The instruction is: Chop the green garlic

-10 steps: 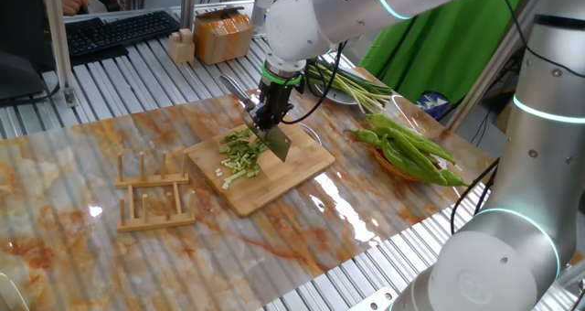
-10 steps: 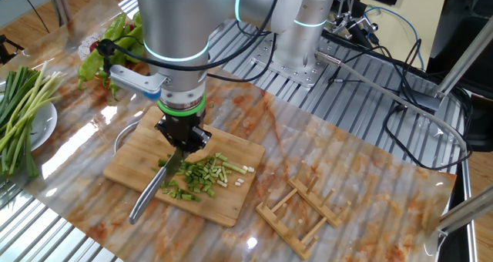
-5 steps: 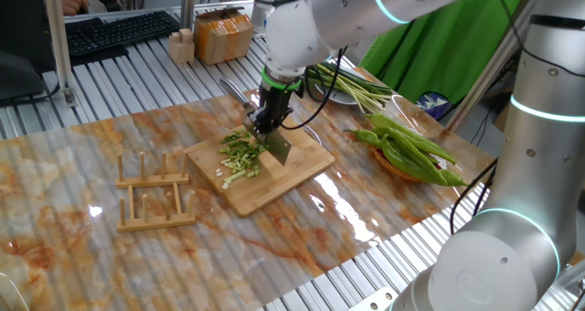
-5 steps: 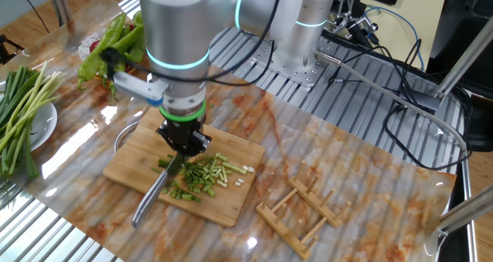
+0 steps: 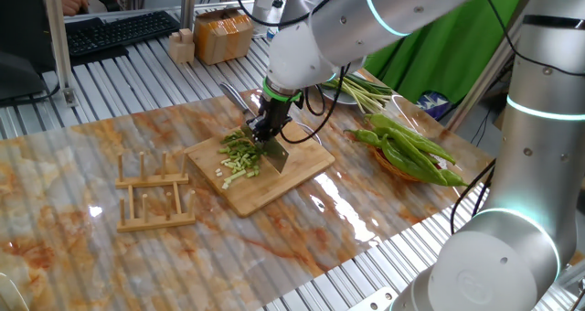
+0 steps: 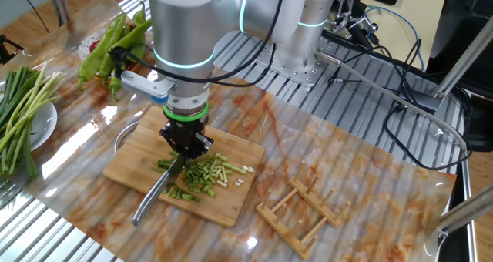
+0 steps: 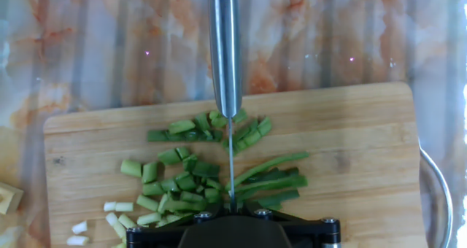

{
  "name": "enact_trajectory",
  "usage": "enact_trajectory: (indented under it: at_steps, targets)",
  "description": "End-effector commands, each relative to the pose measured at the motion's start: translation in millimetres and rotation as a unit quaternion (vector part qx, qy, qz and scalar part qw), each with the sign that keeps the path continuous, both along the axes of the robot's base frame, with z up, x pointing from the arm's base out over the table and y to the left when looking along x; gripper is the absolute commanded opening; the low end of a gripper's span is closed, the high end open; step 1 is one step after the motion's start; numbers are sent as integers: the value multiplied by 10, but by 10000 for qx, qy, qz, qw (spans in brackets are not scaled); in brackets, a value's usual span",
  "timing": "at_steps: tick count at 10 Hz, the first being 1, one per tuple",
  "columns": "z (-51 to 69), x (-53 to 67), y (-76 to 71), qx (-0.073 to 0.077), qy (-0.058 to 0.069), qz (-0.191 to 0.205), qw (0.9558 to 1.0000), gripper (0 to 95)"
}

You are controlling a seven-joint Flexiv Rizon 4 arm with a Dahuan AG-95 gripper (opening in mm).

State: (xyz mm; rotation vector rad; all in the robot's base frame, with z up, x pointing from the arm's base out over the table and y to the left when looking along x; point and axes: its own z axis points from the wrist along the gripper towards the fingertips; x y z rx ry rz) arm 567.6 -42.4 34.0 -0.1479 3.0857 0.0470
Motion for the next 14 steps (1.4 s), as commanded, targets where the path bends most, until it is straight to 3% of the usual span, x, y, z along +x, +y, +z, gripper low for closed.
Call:
enact_trajectory:
  at_steps: [1,4,7,10,14]
  targets:
    - [-64,6,4,10,28,-29,10000,0]
    - [28,-4,6,30,33,-63,10000,0]
    - [30,-8,6,32,35,-99,9999,0]
    - [139,-3,0,6,136,-94,9999,0]
    - [266,14,-38,-80,160,-51,9998,0]
